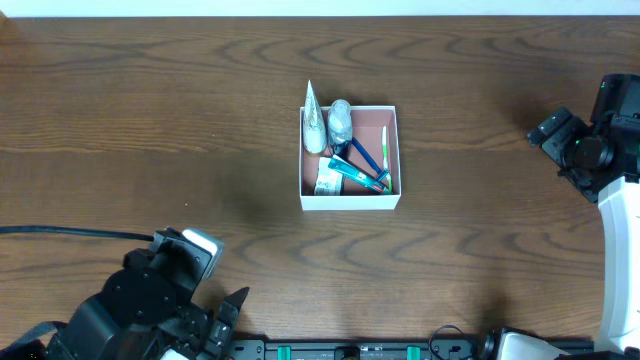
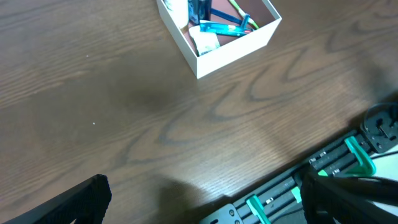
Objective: Pack container
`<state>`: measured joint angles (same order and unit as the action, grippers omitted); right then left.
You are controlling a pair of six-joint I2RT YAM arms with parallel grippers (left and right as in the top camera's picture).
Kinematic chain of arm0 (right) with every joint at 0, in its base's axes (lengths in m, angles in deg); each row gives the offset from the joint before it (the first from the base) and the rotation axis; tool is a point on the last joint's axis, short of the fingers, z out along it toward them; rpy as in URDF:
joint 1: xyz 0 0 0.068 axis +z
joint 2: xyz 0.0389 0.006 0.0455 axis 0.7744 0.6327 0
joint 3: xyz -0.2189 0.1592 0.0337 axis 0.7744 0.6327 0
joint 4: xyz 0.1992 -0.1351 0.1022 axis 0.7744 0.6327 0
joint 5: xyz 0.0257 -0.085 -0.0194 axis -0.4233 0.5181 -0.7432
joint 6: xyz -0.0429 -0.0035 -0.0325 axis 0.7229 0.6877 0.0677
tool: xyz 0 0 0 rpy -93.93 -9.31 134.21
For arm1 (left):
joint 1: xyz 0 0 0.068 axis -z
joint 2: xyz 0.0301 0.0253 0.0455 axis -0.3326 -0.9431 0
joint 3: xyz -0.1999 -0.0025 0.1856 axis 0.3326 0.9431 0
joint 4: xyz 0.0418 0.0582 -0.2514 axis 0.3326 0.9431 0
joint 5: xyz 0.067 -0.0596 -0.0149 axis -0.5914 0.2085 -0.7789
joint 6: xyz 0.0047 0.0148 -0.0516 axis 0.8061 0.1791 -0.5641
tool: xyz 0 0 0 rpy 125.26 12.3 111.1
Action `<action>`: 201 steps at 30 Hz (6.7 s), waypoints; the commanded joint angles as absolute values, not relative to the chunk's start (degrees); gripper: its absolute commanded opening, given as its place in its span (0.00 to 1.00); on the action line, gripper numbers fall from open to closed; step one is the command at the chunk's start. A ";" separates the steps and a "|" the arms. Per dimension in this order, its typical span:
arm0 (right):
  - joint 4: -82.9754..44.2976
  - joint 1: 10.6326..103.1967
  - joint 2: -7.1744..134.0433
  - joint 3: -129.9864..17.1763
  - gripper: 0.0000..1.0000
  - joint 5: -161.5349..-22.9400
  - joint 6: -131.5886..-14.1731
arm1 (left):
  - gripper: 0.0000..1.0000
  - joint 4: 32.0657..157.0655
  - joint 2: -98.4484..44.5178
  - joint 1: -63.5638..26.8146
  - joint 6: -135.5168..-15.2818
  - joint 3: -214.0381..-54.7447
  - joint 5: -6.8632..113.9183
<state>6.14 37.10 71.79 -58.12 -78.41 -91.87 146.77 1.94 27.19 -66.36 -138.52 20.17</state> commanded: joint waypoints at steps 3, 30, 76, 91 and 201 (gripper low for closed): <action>6.18 36.80 71.84 -58.91 0.99 -78.43 -92.77 | 0.98 145.37 1.77 27.27 -67.26 -137.71 21.46; 6.18 36.80 71.84 -58.91 0.99 -78.43 -92.77 | 0.98 81.83 16.08 -3.46 -67.13 -88.93 21.46; 6.18 36.80 71.84 -58.91 0.99 -78.43 -92.79 | 0.98 53.84 38.46 -15.87 -67.32 -63.99 23.17; 6.18 36.80 71.84 -58.91 0.99 -78.43 -92.77 | 0.98 53.99 44.56 -15.81 -67.30 -58.09 23.98; -58.23 56.66 -1.58 17.15 0.99 -84.77 -64.14 | 0.98 64.44 44.45 -15.72 -64.46 -54.74 24.02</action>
<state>-58.91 57.10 -0.70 17.02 -83.86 -65.86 62.08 44.10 -15.63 -65.66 -55.84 24.46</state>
